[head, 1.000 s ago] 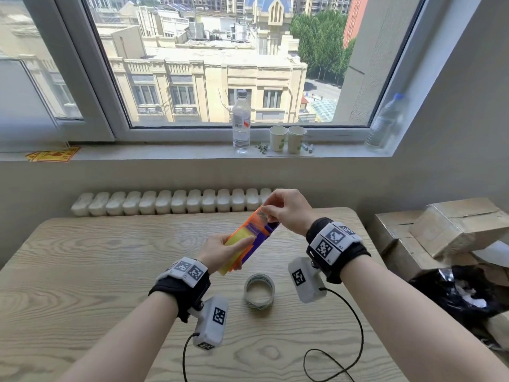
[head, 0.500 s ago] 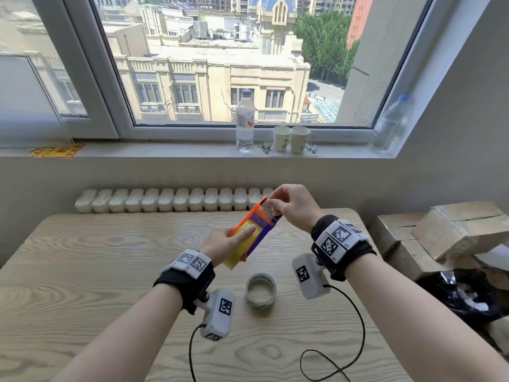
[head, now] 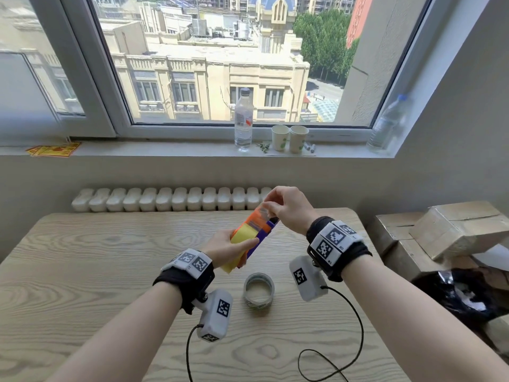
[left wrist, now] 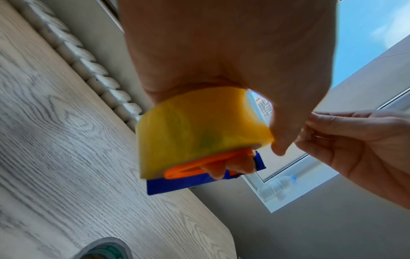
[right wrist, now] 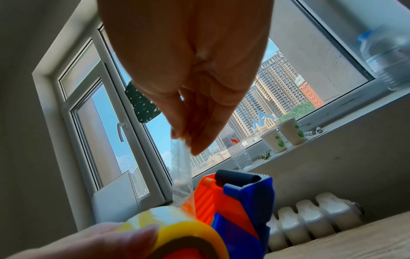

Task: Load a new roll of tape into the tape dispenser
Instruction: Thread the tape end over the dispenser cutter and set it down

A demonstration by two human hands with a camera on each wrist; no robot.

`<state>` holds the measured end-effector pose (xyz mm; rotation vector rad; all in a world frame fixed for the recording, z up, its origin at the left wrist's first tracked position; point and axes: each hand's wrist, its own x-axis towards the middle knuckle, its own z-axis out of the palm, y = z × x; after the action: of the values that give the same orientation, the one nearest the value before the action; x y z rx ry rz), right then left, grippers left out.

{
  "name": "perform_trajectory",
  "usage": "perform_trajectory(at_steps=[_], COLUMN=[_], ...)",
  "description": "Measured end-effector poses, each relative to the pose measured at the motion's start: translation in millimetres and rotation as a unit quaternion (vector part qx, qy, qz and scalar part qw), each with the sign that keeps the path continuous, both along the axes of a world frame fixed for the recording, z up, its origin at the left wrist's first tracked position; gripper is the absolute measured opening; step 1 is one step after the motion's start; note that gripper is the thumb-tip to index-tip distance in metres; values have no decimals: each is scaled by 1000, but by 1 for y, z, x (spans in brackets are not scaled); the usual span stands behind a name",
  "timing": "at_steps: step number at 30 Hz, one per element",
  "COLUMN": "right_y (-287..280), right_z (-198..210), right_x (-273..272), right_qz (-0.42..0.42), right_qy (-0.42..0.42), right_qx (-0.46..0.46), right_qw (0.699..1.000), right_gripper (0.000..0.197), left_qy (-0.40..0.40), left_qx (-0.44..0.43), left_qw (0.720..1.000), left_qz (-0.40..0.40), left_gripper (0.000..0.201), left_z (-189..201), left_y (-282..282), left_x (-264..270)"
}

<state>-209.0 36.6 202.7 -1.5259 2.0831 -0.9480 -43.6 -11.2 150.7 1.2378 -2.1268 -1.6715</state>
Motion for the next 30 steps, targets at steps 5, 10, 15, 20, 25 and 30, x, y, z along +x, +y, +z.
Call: perform_trajectory(at_steps=[5, 10, 15, 20, 25, 30], right_y=[-1, -3, -5, -5, -2, 0], right_z=[9, 2, -12, -17, -22, -26], right_x=[-6, -17, -25, -33, -33, -33], right_qz=[0, -34, -65, -88, -100, -102], right_qy=[-61, -70, -81, -56, -50, -55], right_qx=[-30, -16, -2, 4, 24, 35], right_qw=[998, 997, 995, 995, 993, 993], right_gripper=[7, 8, 10, 8, 13, 13], left_qy=[-12, 30, 42, 38, 45, 54], left_qx=[-8, 22, 30, 17, 22, 19], left_qw=[998, 998, 998, 998, 998, 998], left_qz=[69, 55, 22, 41, 31, 28], left_gripper=[42, 37, 15, 27, 25, 19], left_z=[-12, -11, -4, -1, -2, -2], left_y=[-6, 1, 3, 4, 7, 9], left_x=[8, 14, 14, 12, 11, 9])
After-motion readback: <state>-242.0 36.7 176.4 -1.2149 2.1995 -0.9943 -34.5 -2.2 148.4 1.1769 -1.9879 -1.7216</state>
